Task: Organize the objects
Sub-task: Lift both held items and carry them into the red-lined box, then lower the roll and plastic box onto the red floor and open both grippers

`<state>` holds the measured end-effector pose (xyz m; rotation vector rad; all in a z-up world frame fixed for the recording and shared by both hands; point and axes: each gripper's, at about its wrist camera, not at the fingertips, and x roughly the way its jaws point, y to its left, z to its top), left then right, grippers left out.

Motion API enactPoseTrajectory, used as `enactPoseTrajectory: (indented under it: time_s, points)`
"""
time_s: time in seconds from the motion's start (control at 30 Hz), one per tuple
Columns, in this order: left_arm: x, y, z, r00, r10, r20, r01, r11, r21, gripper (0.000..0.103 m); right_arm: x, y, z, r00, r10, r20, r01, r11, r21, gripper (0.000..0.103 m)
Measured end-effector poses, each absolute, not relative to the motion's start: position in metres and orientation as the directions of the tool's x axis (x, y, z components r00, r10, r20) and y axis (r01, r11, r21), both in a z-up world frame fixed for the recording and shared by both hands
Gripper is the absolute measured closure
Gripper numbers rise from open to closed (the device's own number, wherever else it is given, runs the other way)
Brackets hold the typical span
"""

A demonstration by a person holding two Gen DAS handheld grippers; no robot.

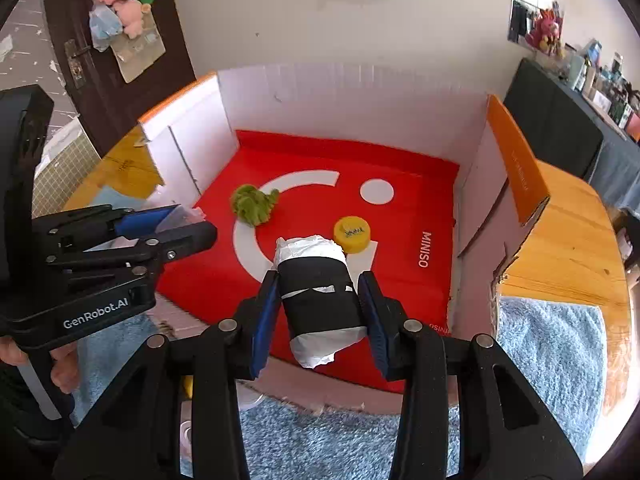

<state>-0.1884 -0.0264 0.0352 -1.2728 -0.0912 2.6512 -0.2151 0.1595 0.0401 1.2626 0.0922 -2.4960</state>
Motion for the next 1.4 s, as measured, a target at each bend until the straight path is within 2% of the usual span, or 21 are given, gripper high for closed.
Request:
enactPoseTrajectory:
  time_s: [0.53,0.8,1.4]
  points:
    - [-0.22,-0.023,0.003,-0.518,0.204,-0.831,-0.156,-0.977,-0.143,0.067,-0.24,0.162,0.017,-0.466,-0.246,-0.85,0.312,-0.945,0.103,0.065]
    - [-0.229,-0.022,0.0,-0.531,0.172,-0.83,-0.146,-0.983,-0.111,0.067,-0.25,0.161,0.011,-0.461,-0.235,-0.856,0.295,-0.95,0.102,0.065]
    - [-0.239,-0.026,-0.001,-0.549,0.181,-0.816,-0.132,-0.983,-0.129,0.066,-0.261,0.167,0.011,-0.514,-0.229,-0.827,0.253,-0.961,0.109,0.065]
